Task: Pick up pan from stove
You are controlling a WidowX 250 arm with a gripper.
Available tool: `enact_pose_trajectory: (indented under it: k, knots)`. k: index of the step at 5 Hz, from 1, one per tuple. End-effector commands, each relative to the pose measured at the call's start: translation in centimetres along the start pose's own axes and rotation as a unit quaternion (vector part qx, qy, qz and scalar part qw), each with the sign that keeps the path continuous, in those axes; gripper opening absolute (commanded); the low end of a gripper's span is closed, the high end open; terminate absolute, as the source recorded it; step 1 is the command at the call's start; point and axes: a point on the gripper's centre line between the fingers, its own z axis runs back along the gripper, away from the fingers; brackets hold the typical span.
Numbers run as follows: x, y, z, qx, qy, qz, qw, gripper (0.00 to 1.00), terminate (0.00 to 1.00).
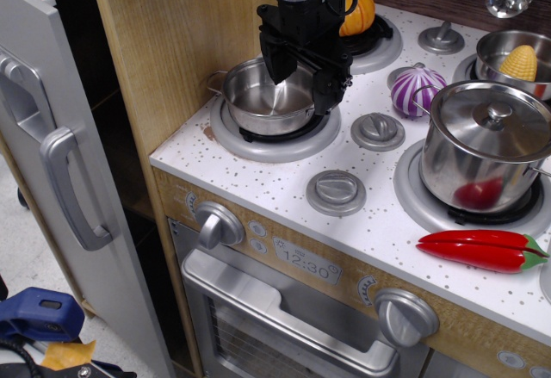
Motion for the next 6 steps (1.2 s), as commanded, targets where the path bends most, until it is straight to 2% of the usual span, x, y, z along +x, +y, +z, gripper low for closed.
enact_pose_trajectory:
  k: [1,2,3,6]
  knots:
    - [0.0,0.0,0.0,0.0,0.0,0.0,1.0,1.0,0.0]
    - [0.1,0.4,0.0,0.0,0.003,-0.009,1.0,1.0,0.0]
    - [0.1,0.7,-0.6,-0.008,-0.002,-0.012,0.9999,1.0,0.0]
    - [-0.5,0.7,-2.3,-0.007,-0.018,-0.011,0.9997,1.0,0.0]
